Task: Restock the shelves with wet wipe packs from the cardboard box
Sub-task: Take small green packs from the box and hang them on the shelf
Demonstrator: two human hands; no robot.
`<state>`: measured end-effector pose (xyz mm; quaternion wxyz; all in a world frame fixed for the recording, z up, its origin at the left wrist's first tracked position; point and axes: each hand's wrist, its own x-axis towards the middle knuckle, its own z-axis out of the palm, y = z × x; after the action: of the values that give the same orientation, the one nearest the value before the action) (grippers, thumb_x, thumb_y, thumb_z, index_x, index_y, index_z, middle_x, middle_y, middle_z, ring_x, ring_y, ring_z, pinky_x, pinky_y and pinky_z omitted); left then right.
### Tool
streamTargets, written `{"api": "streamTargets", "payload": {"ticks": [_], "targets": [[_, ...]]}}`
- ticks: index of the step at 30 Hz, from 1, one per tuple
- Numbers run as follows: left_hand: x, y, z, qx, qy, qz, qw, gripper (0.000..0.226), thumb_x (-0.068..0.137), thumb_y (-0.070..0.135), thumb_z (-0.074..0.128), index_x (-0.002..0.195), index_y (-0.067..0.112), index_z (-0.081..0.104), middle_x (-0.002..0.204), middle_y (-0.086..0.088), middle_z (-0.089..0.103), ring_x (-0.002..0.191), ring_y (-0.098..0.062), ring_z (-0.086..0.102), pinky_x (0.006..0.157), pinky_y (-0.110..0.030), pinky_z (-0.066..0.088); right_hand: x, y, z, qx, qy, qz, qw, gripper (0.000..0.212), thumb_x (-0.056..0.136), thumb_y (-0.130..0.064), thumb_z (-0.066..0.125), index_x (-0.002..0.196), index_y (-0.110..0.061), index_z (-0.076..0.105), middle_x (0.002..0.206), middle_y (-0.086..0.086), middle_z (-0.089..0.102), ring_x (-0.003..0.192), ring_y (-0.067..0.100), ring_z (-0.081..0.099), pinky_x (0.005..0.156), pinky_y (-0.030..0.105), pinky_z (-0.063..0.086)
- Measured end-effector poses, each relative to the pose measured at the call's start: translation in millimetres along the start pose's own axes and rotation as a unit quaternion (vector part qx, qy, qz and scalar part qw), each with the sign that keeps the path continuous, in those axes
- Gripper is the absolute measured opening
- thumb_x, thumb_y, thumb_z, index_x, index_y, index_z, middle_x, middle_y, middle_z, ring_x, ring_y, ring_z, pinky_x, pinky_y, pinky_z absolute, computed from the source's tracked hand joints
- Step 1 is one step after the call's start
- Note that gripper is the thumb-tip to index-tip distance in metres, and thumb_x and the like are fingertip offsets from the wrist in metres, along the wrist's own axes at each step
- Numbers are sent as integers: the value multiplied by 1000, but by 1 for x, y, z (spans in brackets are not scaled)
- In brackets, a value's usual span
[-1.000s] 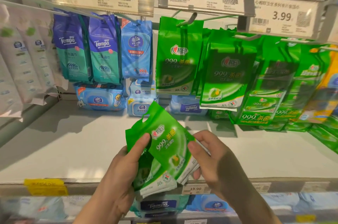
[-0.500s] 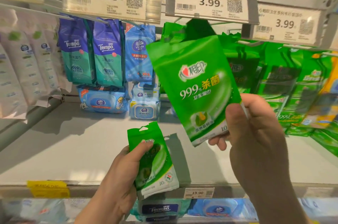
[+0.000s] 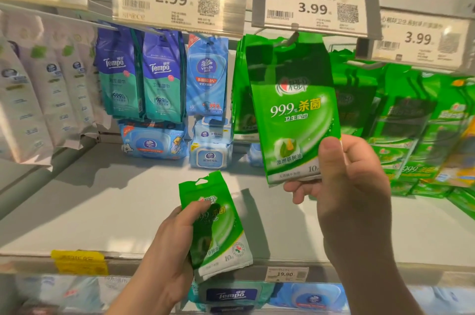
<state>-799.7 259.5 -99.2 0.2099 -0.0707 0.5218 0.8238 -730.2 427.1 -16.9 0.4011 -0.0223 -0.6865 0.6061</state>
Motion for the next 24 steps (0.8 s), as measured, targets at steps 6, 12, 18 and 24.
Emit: {"api": "streamTargets", "payload": {"ticks": [6, 12, 18, 24], "targets": [[3, 2, -9, -5, -4, -9, 1000, 28, 86, 7, 58, 114, 4, 62, 98, -24, 73, 69, -30, 67, 62, -33, 53, -3, 24, 13, -18, -29, 75, 997, 20, 99, -40, 52, 100, -20, 56, 68, 8, 69, 51, 29, 66, 46, 35, 48], [-4, 7, -7, 7, -21, 16, 1000, 28, 88, -5, 54, 114, 3, 59, 96, -24, 73, 68, -31, 69, 57, -34, 57, 11, 24, 23, 14, -21, 112, 993, 19, 106, -21, 50, 96, -7, 58, 60, 7, 63, 48, 24, 62, 40, 28, 45], [-10, 11, -4, 30, -45, 54, 997, 28, 89, -4, 57, 114, 6, 60, 98, -20, 74, 76, -32, 73, 64, -37, 57, 17, 28, 25, 48, -11, 138, 989, 18, 106, -24, 52, 97, -10, 60, 62, 7, 61, 46, 21, 60, 40, 26, 44], [-16, 14, 1, 44, -61, 87, 993, 30, 87, -2, 60, 115, 8, 62, 104, -18, 74, 97, -40, 70, 93, -54, 53, 11, 35, 17, 15, -31, 191, 981, 18, 105, -23, 52, 99, -9, 60, 64, 7, 61, 46, 22, 59, 39, 29, 42]]}}
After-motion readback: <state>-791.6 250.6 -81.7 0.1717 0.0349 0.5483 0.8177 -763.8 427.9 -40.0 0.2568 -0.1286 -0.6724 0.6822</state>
